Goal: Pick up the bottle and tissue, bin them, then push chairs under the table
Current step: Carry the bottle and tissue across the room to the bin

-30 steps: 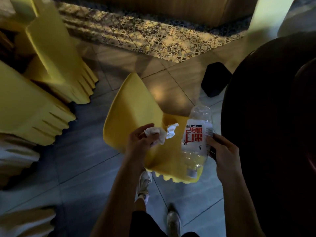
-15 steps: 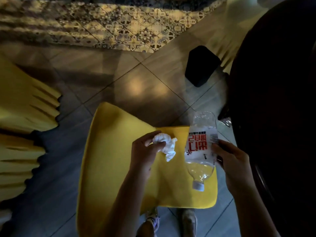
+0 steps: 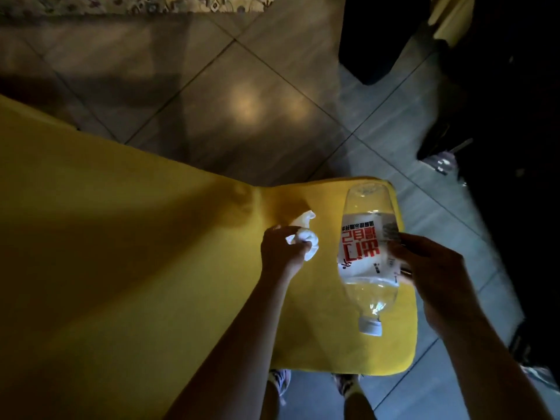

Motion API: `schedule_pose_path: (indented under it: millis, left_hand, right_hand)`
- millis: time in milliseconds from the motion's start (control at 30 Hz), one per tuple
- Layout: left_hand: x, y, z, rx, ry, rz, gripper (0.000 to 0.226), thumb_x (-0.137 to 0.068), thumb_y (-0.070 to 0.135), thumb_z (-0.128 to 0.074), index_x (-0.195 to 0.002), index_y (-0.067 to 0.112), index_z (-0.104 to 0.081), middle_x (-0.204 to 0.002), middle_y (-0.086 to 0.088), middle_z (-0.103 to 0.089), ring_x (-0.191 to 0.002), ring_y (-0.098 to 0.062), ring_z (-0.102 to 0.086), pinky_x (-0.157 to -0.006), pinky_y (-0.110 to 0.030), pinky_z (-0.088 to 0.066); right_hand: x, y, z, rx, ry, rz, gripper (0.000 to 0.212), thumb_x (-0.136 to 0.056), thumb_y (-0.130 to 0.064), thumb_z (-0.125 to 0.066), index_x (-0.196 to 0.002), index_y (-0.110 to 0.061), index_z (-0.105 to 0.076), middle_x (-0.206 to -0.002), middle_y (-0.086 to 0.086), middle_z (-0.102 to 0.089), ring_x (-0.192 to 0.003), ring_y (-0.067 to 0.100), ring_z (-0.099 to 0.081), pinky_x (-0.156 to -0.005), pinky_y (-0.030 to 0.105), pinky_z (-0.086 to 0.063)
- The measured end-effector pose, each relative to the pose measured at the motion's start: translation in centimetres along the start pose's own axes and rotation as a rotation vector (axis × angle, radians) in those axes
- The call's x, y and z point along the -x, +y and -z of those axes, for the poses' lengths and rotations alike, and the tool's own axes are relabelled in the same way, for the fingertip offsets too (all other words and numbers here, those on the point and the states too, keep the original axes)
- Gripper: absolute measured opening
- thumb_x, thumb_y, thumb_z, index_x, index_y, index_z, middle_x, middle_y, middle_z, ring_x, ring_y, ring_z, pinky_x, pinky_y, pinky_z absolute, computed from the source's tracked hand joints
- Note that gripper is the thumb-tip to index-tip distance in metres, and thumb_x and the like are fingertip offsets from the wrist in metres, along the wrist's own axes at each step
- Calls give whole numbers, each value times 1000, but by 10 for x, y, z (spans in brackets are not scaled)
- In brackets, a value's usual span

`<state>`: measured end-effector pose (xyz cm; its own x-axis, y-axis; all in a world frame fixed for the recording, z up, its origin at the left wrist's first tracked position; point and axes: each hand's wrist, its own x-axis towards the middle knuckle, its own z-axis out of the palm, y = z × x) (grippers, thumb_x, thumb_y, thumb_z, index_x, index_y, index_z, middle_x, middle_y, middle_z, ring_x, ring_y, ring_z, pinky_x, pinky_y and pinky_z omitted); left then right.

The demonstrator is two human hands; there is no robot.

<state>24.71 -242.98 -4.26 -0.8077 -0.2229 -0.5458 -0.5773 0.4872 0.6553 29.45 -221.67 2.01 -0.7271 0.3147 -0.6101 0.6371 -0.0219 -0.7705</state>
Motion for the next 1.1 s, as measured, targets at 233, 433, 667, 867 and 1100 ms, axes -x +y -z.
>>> schedule_pose_path:
  millis: [233, 433, 667, 867, 1100]
  left_hand:
    - [-15, -25, -54, -506, -99, -195, 21, -85, 9, -67, -104, 8, -76, -130, -8, -65, -119, -29, -57, -97, -29, -41]
    - [-8, -30, -70, -483, -12, -153, 36, -92, 7, -55, -123, 15, -70, -126, -7, -71, -110, -30, -66, -88, -25, -45]
    - [13, 5, -62, -225, -54, 75, 24, -85, 9, -55, -99, 27, -66, -92, 3, -71, -89, -20, -69, -49, -10, -39]
    - [58, 49, -21, 266, 62, 163, 45, -80, 2, -71, -122, 17, -65, -112, -11, -72, -99, -29, -71, -85, -46, -61]
    - [129, 113, 61, 590, 198, 155, 34, -81, 8, -79, -112, 18, -72, -100, 1, -73, -89, -13, -72, -56, -19, -55]
  right_hand:
    - [-40, 14, 19, 19, -71, -25, 38, -92, -9, -71, -79, -42, -82, -85, -5, -82, -80, 15, -79, -77, 39, -60]
    - [-44, 9, 29, 2, -106, -64, 20, -94, -9, -71, -104, -24, -80, -92, -1, -83, -83, 16, -80, -73, 32, -60]
    - [-32, -8, 30, 29, -151, -79, 20, -94, -11, -71, -105, -26, -80, -97, 0, -82, -91, 19, -78, -81, 38, -62]
    - [-14, -48, 41, 41, -169, -48, 22, -95, -11, -68, -101, -29, -78, -95, -2, -82, -87, 14, -78, -78, 30, -61]
    - [47, -128, 40, 46, -249, 113, 26, -94, -7, -66, -92, -30, -77, -92, -2, -82, -84, 12, -79, -70, 23, -61]
